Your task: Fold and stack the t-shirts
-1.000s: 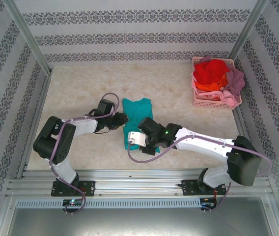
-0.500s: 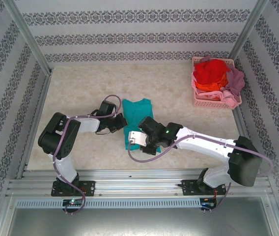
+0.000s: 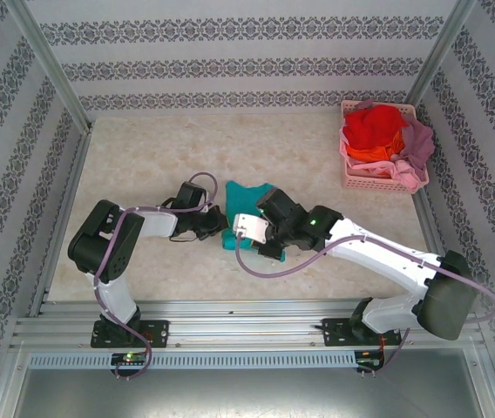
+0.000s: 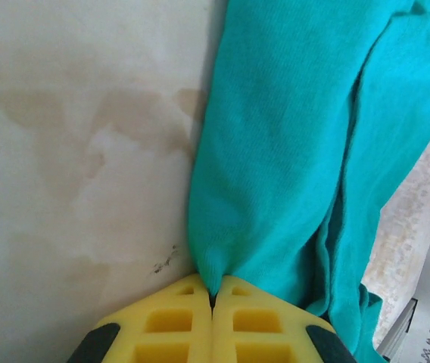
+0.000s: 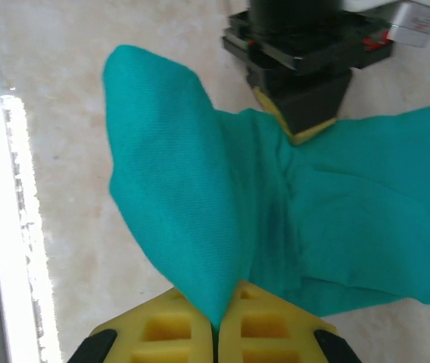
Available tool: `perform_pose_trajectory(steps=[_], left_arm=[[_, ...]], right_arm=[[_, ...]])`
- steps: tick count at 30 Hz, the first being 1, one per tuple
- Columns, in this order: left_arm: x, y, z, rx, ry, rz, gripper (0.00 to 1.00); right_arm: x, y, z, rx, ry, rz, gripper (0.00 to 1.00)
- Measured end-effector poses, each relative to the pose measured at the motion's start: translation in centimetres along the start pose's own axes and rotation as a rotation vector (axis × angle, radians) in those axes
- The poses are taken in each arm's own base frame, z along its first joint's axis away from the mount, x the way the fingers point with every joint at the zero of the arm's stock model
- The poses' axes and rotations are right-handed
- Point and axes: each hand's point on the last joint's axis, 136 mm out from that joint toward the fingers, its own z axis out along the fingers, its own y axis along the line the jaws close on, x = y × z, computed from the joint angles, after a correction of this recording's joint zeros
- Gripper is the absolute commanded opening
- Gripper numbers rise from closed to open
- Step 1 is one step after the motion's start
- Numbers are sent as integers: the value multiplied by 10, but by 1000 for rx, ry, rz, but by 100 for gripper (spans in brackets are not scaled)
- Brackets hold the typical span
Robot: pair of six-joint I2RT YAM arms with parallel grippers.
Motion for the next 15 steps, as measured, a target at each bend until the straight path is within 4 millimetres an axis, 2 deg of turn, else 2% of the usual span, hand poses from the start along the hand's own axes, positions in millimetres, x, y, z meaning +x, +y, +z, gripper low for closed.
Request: perform_pose_trajectory(steps=[15], left_arm=[[3,0,1,43,20,29,0]], right_arm=[[3,-95,22,116,62,7,0]])
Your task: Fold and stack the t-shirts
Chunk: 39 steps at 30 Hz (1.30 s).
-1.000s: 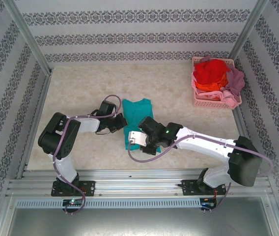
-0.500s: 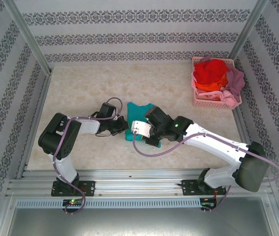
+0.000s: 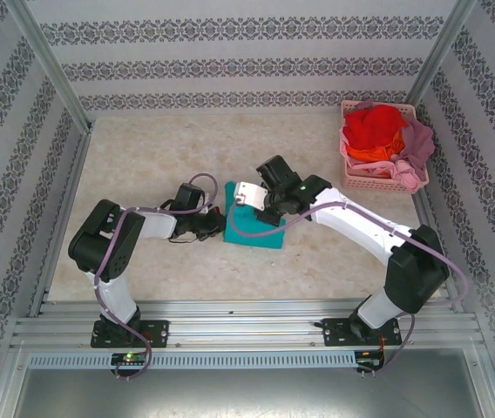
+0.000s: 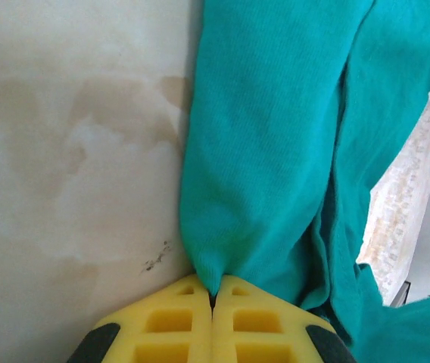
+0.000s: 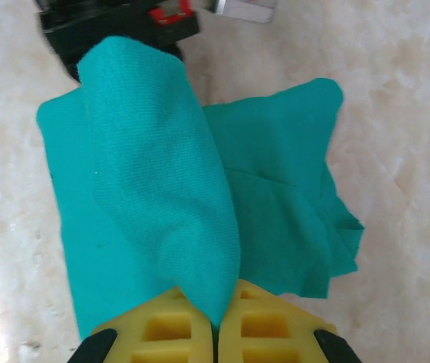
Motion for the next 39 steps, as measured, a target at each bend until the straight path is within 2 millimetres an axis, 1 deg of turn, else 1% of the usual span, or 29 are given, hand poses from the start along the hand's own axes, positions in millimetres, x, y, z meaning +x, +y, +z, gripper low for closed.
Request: perform_pose_trajectory(steps=[5,8,11,17,30,35,39], left_arm=[[-1,0,1,22,25,10,0],[-2,0,1,32,46,8,0],[-2,0,1,42,67,9,0],[-2,1,1,58,93,11,0],[-2,1,1,93,129,-1,0],[-2,1,1,94,132,0,0],[-3,1,0,94,132,0,0]], right_arm=[[-4,-22,4,23,-11,1,0],[-10,-34,11,29,-16,-9,0],[-15,-41,19,25,-19,-16,0],[-17,-57,36,14,-16,-6,0],[-16,-79,79,-9,8,21,0],[-9,-84,97,-10,39,30,0],[-3,-85,101,-4,61,33,0]])
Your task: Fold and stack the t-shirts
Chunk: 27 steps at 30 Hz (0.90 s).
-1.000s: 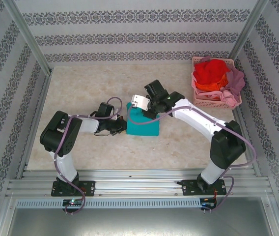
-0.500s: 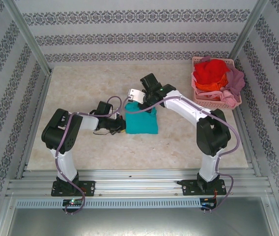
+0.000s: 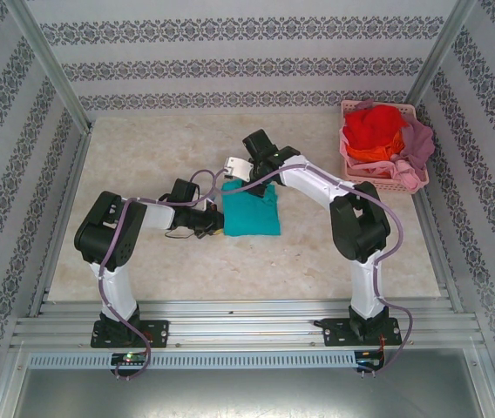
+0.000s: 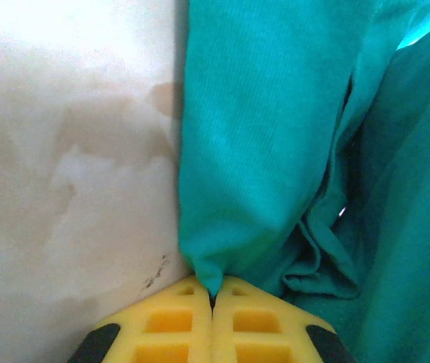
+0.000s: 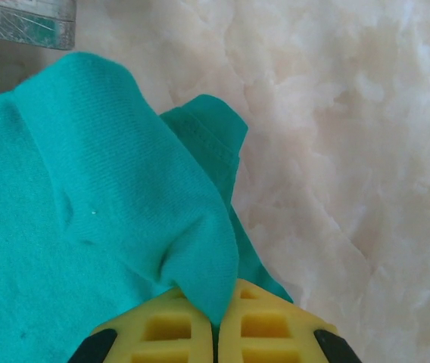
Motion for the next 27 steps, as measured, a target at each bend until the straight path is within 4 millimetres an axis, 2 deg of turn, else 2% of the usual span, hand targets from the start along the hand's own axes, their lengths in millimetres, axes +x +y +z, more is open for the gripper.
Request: perform_pose_trajectory(steps=[16,22,25,27], left_arm=[[0,0,0,-5,5,-3,0],[0,0,0,-5,5,-4,0],[0,0,0,-5,5,-4,0],[0,0,0,-5,5,-4,0]], right_arm=[[11,-8,1,39,67,30,0],[17,-10,19,40,104,39,1],[22,-8,30,30,121,45,11],[24,-7,33,26,127,50,28]])
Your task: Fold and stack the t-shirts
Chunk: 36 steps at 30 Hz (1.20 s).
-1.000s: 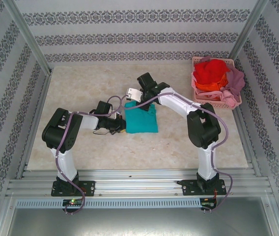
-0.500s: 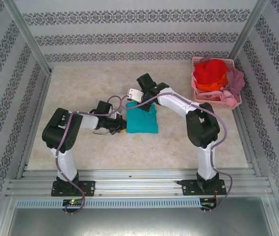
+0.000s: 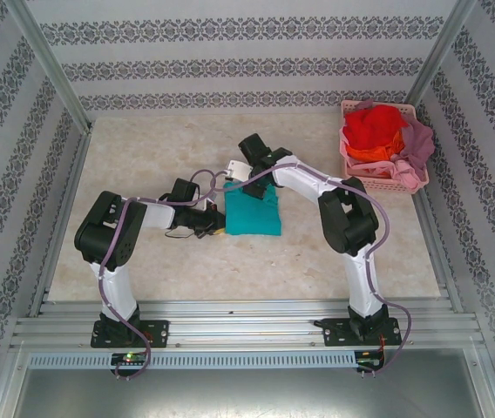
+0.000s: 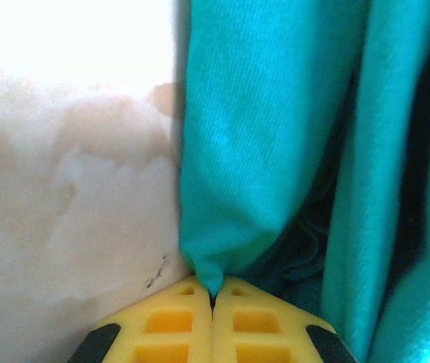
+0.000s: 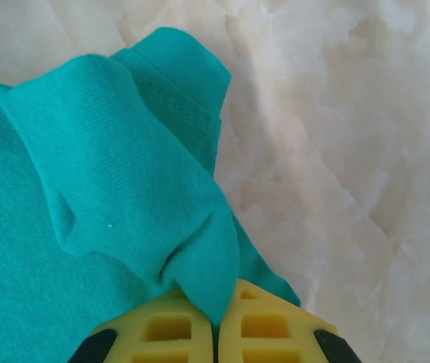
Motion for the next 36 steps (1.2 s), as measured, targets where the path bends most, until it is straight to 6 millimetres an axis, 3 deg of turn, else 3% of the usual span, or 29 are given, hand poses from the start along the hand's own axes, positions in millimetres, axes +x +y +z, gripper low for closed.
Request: perform_pose_trajectory(steps=[4,7,11,17,21,25,29,33,36], left_arm=[[0,0,0,0,0,1,0],[0,0,0,-1,-2,1,1],[0,0,-1,-3,-11,6,13],[0,-7,-8,5,-64,38,34],[3,-2,-24,-47,-134,38,44],[6,9,-44,-138,-193,18,57],[-1,2,-65,-214,-261,46,76],[-31,-22,-75,-272,-329,108,78],[-56,-44,-66,-299,-352,159,67]], right_arm=[[-5,-6,0,23,-26,11,54],[-3,-12,-4,55,-44,26,64],[3,-19,-27,110,-94,76,80],[12,-42,-89,244,-261,285,85],[27,-55,-113,272,-387,548,84],[55,-56,-103,203,-439,841,83],[84,-48,-79,122,-410,1083,82],[86,-35,-56,24,-383,1201,78],[86,-25,-40,-47,-362,1259,71]])
